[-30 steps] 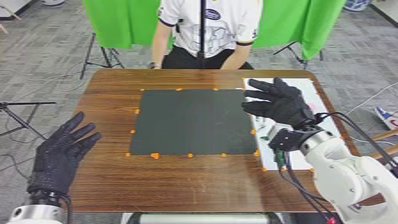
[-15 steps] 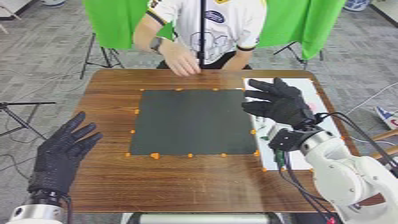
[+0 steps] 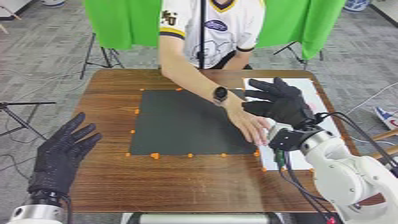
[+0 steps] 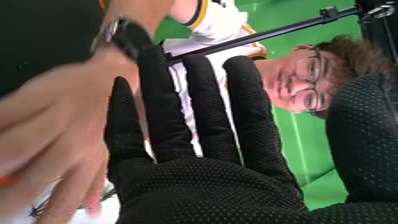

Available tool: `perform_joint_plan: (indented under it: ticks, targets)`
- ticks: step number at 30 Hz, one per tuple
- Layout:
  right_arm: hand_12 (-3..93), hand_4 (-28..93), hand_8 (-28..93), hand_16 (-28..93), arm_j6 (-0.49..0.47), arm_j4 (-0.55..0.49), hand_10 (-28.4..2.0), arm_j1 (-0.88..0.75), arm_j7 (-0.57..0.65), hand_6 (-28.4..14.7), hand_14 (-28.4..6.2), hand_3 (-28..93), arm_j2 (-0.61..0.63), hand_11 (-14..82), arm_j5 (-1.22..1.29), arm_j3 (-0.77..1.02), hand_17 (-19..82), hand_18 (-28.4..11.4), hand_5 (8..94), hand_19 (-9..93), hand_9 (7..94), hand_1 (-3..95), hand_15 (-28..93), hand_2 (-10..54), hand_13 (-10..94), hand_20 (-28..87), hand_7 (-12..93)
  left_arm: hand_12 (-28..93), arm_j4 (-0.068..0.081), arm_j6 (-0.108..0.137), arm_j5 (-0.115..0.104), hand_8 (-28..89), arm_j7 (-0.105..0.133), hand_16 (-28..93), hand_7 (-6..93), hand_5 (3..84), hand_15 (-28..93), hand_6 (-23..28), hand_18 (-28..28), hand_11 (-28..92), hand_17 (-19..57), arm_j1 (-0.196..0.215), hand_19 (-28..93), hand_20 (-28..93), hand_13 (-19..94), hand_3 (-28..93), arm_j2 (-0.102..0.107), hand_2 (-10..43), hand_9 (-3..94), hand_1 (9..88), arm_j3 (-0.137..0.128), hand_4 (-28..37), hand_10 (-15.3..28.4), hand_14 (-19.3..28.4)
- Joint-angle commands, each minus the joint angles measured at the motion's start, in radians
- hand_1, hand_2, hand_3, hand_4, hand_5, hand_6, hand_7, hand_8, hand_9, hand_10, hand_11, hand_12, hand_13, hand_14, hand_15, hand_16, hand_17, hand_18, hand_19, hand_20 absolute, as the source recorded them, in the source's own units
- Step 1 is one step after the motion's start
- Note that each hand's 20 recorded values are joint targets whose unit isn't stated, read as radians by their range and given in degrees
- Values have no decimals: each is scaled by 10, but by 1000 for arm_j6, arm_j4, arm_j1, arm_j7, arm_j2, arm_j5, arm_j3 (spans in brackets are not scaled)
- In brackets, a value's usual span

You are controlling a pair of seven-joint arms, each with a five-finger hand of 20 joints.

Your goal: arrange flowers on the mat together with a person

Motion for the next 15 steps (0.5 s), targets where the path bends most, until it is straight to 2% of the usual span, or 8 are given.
perform_joint_plan:
  ticks: [1, 5, 11, 14, 15]
  targets:
    - [129, -256, -124, 114, 13, -4, -158, 4, 0, 0, -210, 713, -1, 111, -4, -4, 41, -244, 504, 506, 487, 194, 343, 87, 392, 102, 131, 107, 0, -3, 5, -88, -8, -68, 110, 321, 467, 61, 173, 210, -97, 8, 378, 145, 199, 752, -6, 88, 303, 217, 2, -255, 156, 219]
    - [129, -256, -124, 114, 13, -4, -158, 4, -1, 0, -209, 712, -1, 111, -3, -4, 42, -244, 505, 506, 488, 194, 342, 87, 391, 102, 131, 107, 0, 2, -4, -88, 3, -68, 109, 321, 467, 61, 172, 210, -97, 14, 378, 145, 199, 752, 2, 88, 303, 217, 2, -255, 156, 219]
    - [129, -256, -124, 114, 9, -5, -159, 0, -1, -1, -209, 713, -2, 112, -3, 1, 42, -244, 504, 505, 489, 193, 343, 87, 392, 102, 130, 106, 1, -9, 15, -88, -20, -68, 109, 322, 467, 62, 172, 211, -96, 5, 377, 145, 199, 752, -18, 89, 303, 217, -1, -255, 156, 219]
    - [129, -256, -123, 114, 4, -4, -159, -4, -2, 0, -209, 713, -3, 112, -5, 4, 42, -244, 505, 506, 488, 193, 342, 87, 391, 103, 131, 106, 0, -6, 13, -88, -13, -68, 107, 323, 467, 63, 172, 210, -96, 8, 377, 145, 199, 752, -16, 88, 303, 217, 1, -255, 157, 219]
    - [129, -256, -123, 114, 7, -5, -159, -6, -4, 0, -209, 713, -2, 112, -3, 5, 42, -244, 505, 506, 489, 194, 342, 87, 392, 103, 131, 106, 2, 6, -11, -87, 6, -68, 107, 323, 467, 63, 172, 210, -96, 11, 377, 145, 199, 752, 11, 88, 303, 216, 2, -255, 157, 219]
